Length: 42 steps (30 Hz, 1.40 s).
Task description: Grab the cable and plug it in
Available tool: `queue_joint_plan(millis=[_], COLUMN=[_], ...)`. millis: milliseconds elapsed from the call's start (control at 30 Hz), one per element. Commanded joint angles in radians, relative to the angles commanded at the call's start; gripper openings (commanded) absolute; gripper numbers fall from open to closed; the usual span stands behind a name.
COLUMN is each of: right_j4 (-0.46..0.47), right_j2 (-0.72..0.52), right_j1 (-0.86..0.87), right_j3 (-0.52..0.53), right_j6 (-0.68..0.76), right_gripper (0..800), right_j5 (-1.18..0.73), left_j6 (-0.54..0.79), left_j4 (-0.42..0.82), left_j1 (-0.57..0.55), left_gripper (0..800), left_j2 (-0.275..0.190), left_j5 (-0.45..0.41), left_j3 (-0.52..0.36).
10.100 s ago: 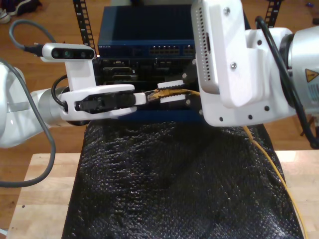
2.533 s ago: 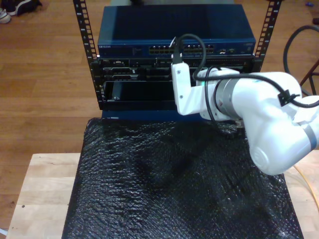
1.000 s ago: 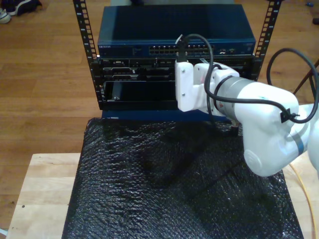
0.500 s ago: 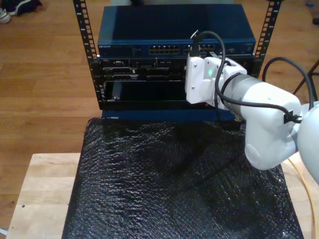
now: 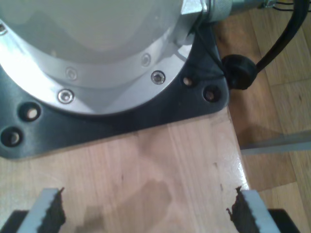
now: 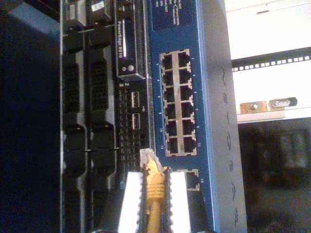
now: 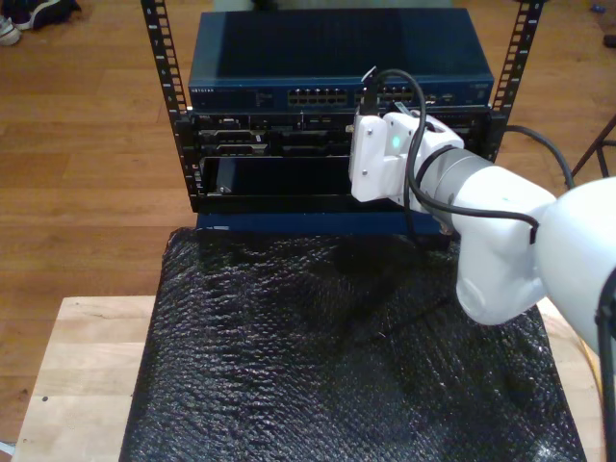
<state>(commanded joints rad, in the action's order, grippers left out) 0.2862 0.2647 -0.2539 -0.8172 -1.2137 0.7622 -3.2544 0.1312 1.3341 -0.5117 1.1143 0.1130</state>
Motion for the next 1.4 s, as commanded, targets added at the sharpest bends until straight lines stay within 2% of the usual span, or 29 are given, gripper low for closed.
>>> queue_joint_plan(millis=[433, 667, 967, 1200, 1400], right_j4=[-0.048, -0.18, -0.304, -0.39, -0.509], right_j2=[0.133, 0.169, 0.233, 0.253, 0.29], right_j1=[0.017, 0.014, 0.0, -0.034, -0.072], right_j3=[-0.037, -0.041, -0.06, -0.057, -0.083], right_j6=[-0.106, -0.219, -0.345, -0.371, -0.434], right_gripper=[0, 0, 0, 0, 0], right_j5=[0.281, 0.374, 0.506, 0.559, 0.577], left_j6=[0.0, 0.0, 0.0, 0.0, 0.0], left_j4=[0.0, 0.0, 0.0, 0.0, 0.0], left_j1=[0.0, 0.0, 0.0, 0.0, 0.0], left_gripper=[800, 800, 800, 800, 800], left_j2=[0.0, 0.0, 0.0, 0.0, 0.0], left_j5=[0.0, 0.0, 0.0, 0.0, 0.0], left_j3=[0.0, 0.0, 0.0, 0.0, 0.0])
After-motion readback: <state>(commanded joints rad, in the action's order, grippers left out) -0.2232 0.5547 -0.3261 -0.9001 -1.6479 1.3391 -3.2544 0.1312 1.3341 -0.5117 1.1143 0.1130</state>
